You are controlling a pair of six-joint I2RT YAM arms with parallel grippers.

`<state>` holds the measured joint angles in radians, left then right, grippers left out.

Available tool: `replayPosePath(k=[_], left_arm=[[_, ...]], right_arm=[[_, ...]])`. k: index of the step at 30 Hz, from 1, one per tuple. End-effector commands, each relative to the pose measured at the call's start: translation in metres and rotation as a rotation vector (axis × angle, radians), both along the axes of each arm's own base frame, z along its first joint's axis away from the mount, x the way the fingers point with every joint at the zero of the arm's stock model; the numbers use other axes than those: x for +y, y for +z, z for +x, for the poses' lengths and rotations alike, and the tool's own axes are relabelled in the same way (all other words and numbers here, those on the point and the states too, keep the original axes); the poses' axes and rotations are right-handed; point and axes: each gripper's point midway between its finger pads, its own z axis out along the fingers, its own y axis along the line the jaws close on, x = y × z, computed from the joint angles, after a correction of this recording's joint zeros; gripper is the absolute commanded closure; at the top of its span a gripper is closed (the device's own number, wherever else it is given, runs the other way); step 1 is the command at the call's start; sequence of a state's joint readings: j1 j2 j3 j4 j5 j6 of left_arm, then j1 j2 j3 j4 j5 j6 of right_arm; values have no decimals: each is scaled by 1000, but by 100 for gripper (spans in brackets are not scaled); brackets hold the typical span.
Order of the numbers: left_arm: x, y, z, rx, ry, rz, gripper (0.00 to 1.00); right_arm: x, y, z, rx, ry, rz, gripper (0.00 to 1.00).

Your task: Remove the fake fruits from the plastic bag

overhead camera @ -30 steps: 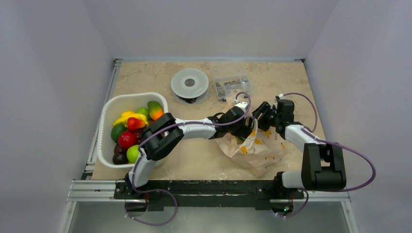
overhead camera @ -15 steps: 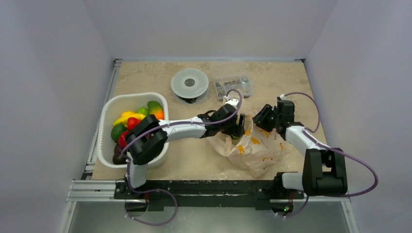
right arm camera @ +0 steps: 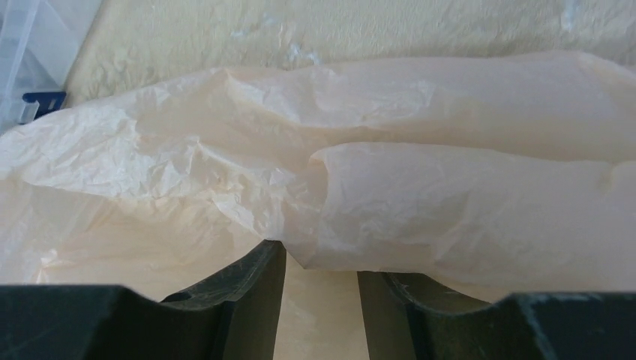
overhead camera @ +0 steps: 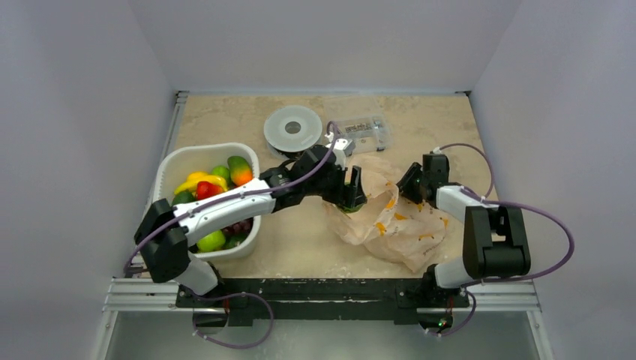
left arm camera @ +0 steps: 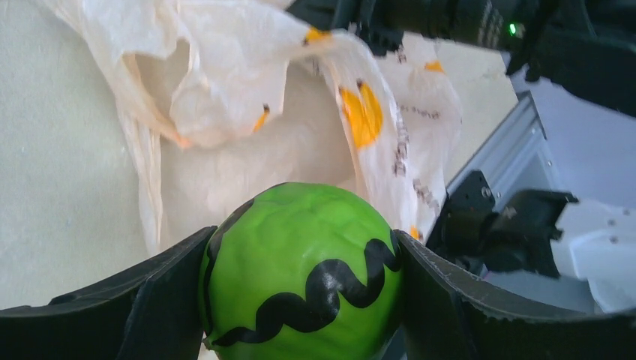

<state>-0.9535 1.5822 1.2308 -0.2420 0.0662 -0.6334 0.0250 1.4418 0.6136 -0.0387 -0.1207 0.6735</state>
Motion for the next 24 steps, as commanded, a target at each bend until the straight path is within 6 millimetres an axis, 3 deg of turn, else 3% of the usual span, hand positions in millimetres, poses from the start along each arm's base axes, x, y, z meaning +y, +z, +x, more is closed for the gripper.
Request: replayPosePath(k=[1,9,12,14,19,24], left_arm=[[38,31,-27,32,-61,-39,100],[152,98,-12,-193,196,100,100],[205,109,-12,-254,336,222,100],[237,107,-11,-269,434,297,100],[302,82,-10,-245,610,473,100],[341,56,-12,-148,762,554,100]], right_arm=[[-27,3,24,-11,-99,-122,61],[-67,29,42,-37,-198,-322,61],[-83,49,43,-49,-244,-402,59],[-91,68,43,-75,-267,-441,56],[-74,136,48,-238,-207,-398,50],[-43,202,35,-387,-80,-365,43]])
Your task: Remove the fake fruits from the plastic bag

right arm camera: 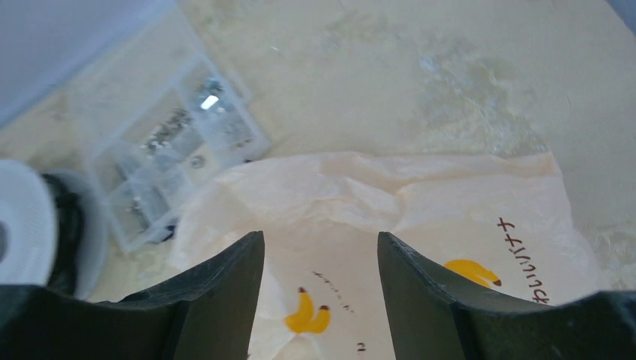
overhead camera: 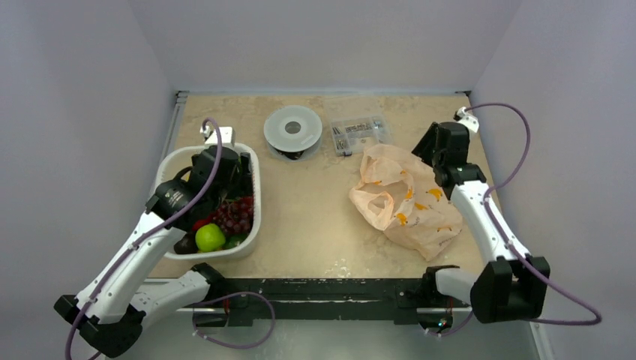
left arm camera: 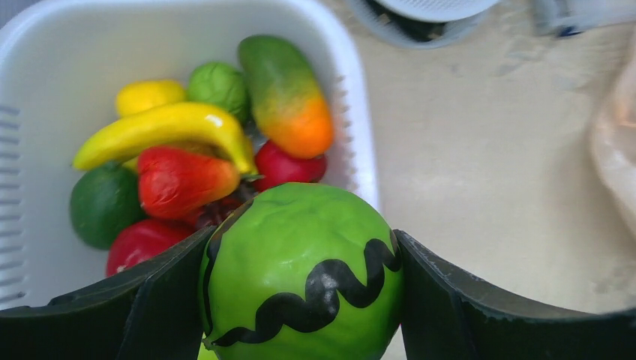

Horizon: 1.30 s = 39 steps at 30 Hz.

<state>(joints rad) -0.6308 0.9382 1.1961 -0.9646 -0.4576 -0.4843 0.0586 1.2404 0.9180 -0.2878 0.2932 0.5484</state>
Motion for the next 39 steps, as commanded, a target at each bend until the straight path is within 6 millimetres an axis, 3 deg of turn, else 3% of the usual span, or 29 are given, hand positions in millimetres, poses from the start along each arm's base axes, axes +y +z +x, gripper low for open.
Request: replayPosePath(k=[1,4,8,12,19,23,27,28,31,35,36,39], left_arm=[[44,-29,-7,87,178,95,100],[56,-43,-8,113,293,76,100],[77,-57,-3,87,450,106,100],[76,-56,22,41,461,115,100],[81,-52,77,68,495,110,100],[92,-55,108,117,525,107,100],[103,-68,125,211,546,76,98],[105,-73,126,238,548,79,93],[108,-76,123,248,564,81,52],[110,-70,114,223,571,68,6],[110,-66,112,215,572,65,1],[109,-53,104,194,557,45,0]], right_arm=[[32,72,-11,-138,173,-18,41],[70,105,-27,-223,338,4,34],[105,127,-50,-252,515,75,31],[138,145,-73,-289,690,149,28],[199,159,-113,-300,902,232,21],[218,155,-122,-289,946,252,20],[228,147,-126,-275,966,264,20],[228,145,-126,-275,969,263,20],[229,144,-126,-274,969,260,20],[229,147,-126,-276,976,248,20],[228,146,-126,-272,974,240,20],[221,153,-126,-285,953,210,19]])
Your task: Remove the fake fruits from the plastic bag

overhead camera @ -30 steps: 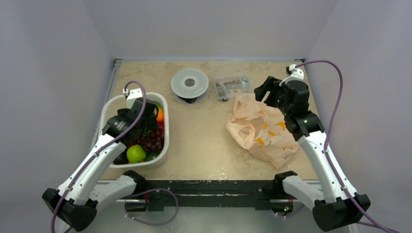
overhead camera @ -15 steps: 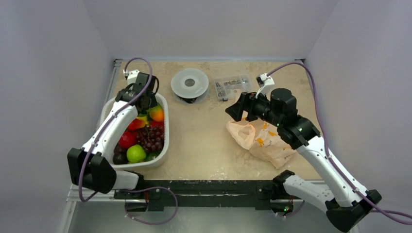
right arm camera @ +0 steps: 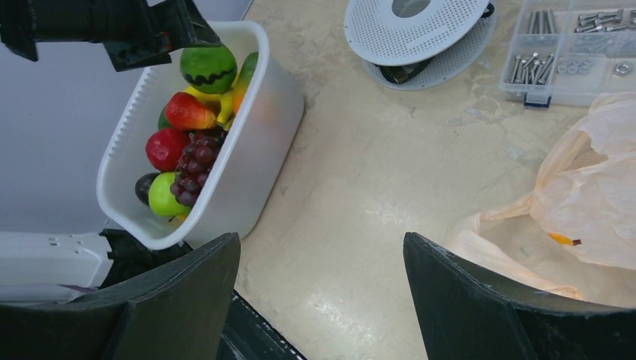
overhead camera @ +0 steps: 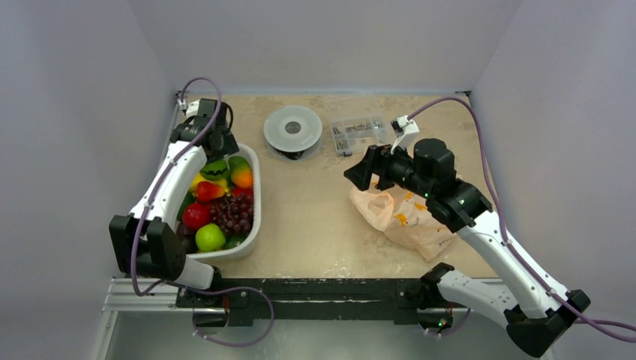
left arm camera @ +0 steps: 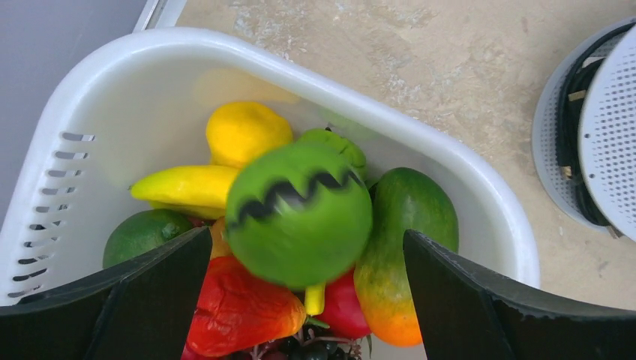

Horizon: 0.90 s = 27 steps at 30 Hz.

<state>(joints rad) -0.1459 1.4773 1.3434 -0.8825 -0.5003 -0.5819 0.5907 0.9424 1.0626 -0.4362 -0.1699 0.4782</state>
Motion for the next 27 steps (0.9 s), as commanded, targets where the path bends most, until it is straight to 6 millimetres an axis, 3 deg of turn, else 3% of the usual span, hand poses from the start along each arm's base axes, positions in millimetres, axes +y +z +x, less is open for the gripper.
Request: replayPosePath(k=[1,4,9,13,18,27], left_arm=[[0,33,-12,-81,-25,-19,0],[1,54,-24,-107,-30,-25,0],[-22,104,-48,-258,-160,-143,0],[-50,147,-76,-389,-315,-273,0],[-82,189,-115,-520,-504,-397,0],[-106,261,-189,-779,-698,-510,0]], right_arm=[[-7,23,2,-68,-34,-2,19],[-16,32,0,-85,-61,-22,17],[-42,52,-4,-134,-154,-52,10],[-77,69,-10,-179,-285,-79,2],[-121,102,-23,-281,-442,-72,1],[-188,128,-46,-377,-703,-58,1]])
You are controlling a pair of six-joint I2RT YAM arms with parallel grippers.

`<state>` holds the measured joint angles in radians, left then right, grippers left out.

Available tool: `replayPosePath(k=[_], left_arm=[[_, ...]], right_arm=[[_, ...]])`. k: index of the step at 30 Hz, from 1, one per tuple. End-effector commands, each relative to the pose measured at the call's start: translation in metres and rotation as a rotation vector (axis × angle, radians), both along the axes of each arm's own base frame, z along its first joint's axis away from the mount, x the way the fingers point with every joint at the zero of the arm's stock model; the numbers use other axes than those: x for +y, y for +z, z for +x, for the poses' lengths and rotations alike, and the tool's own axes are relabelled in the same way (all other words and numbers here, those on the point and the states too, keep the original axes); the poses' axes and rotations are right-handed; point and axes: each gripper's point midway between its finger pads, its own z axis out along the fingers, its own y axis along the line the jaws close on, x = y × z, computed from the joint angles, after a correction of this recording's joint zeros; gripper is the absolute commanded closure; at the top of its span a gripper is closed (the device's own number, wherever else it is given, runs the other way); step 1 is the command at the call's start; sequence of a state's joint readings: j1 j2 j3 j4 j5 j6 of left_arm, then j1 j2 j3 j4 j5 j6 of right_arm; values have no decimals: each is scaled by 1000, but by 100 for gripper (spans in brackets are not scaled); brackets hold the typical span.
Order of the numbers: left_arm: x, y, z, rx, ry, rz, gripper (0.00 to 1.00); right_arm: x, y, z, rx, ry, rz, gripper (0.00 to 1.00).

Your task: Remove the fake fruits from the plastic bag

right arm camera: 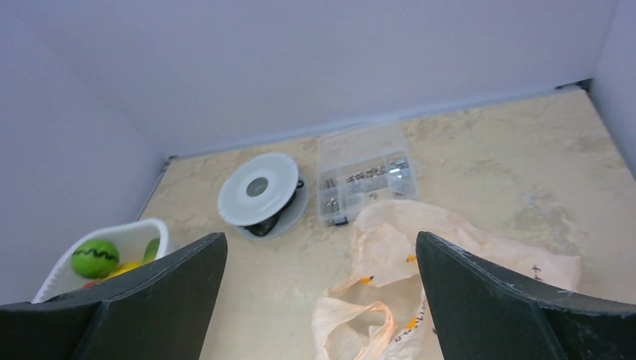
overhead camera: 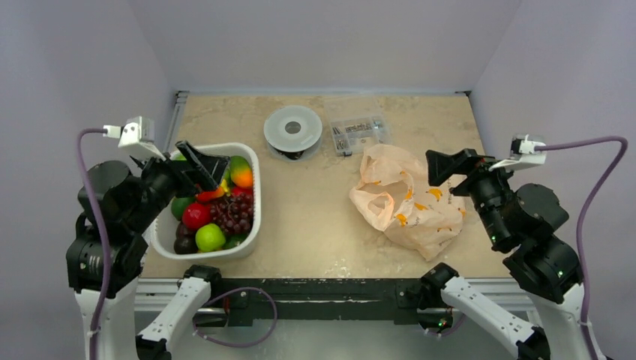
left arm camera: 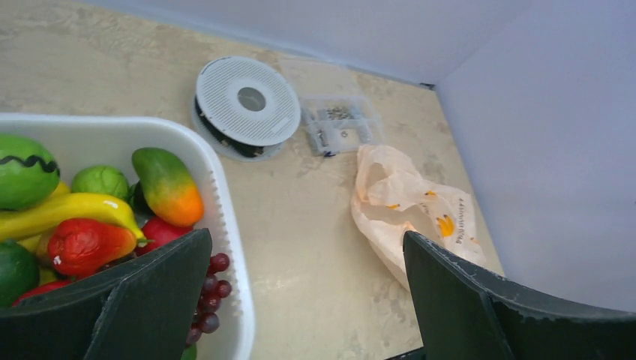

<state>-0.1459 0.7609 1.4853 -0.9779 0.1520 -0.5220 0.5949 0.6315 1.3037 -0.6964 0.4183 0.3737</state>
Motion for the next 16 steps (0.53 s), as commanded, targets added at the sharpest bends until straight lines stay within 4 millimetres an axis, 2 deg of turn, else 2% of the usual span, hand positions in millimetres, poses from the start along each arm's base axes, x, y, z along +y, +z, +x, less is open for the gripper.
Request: replayPosePath(k=[1,4,7,11,14,16], left_arm=[[-16,43,-40,-151,-118,-66,0],[-12,57,-57,-227,-107,-88,0],[-10,62,-65,-255,-96,-97,0],[-9,55,-65,-229,-94,-87,0],[-10,47,-61,-197,-97,-83,0],[-11,43,-58,-180,-103,-79,0]], right_arm=[[-40,11,-10,-43,-164,-7,1],[-49,16,-18,-78,-182,-2,1],[-57,17,-24,-100,-201,14,1],[-70,21,-29,-124,-259,44,1],[-57,16,-25,-107,-202,37,1],[-59,5,-22,-52,-227,15,1]])
